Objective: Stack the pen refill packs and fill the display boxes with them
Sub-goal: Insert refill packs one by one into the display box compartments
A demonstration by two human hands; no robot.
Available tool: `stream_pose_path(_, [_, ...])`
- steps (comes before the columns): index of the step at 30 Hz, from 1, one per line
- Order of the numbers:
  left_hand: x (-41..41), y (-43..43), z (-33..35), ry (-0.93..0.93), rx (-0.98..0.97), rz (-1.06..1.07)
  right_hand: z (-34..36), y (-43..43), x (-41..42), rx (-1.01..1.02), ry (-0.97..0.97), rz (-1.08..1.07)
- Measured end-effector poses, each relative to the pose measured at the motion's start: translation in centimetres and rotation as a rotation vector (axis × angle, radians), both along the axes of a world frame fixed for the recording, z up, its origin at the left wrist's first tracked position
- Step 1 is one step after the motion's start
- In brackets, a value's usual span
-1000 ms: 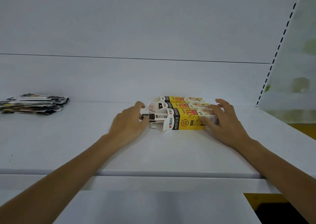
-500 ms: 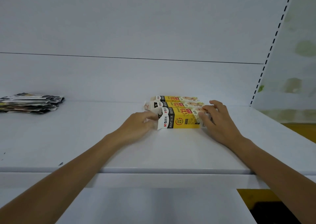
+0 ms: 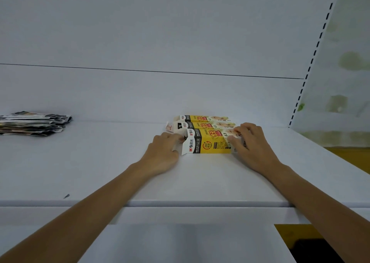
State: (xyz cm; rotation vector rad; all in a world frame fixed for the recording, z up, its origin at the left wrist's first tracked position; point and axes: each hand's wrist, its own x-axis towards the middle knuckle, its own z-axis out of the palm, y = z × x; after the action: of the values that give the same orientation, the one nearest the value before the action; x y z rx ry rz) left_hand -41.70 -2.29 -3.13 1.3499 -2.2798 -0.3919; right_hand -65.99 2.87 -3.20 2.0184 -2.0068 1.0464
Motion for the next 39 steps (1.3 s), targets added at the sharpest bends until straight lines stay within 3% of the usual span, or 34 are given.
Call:
stream_pose_path(3, [0.4, -0.1, -0.1, 0.012, -0.061, -0.019, 0.1, 0.2, 0.1, 0.004, 0.008, 0.001])
stream_pose_path(8, [0.9, 0.3, 0.3, -0.030, 0.023, -0.084, 0.3, 0.4, 0.4, 0.042, 0.064, -0.057])
stream_pose_path(10, [1.5, 0.3, 0.8, 0.009, -0.012, -0.108, 1.0, 0.4, 0.6, -0.038, 0.100, -0.113])
stream_pose_path(15, [4.9, -0.7, 1.9, 0.014, -0.179, -0.061, 4.6, -1.9, 3.6, -0.197, -0.035, -0.047])
stream_pose_path(22, [16.0, -1.5, 1.2, 0.011, -0.171, 0.079, 7.2, -8.0, 17.8, -0.243, -0.028, 0.227])
stream_pose_path(30, [32.7, -3.2, 1.9, 0.154, -0.248, 0.281, 8.4, -12.3, 37.1, -0.367, -0.100, 0.472])
stream_pose_path(36, [44.7, -8.1, 2.3, 0.153, -0.238, 0.298, 7.6, -16.1, 48.4, -0.318, 0.109, 0.479])
stream_pose_path(39, [48.3, -10.6, 2.5, 0.181, -0.231, 0.284, 7.8, -18.3, 50.5, -0.290, 0.040, 0.418])
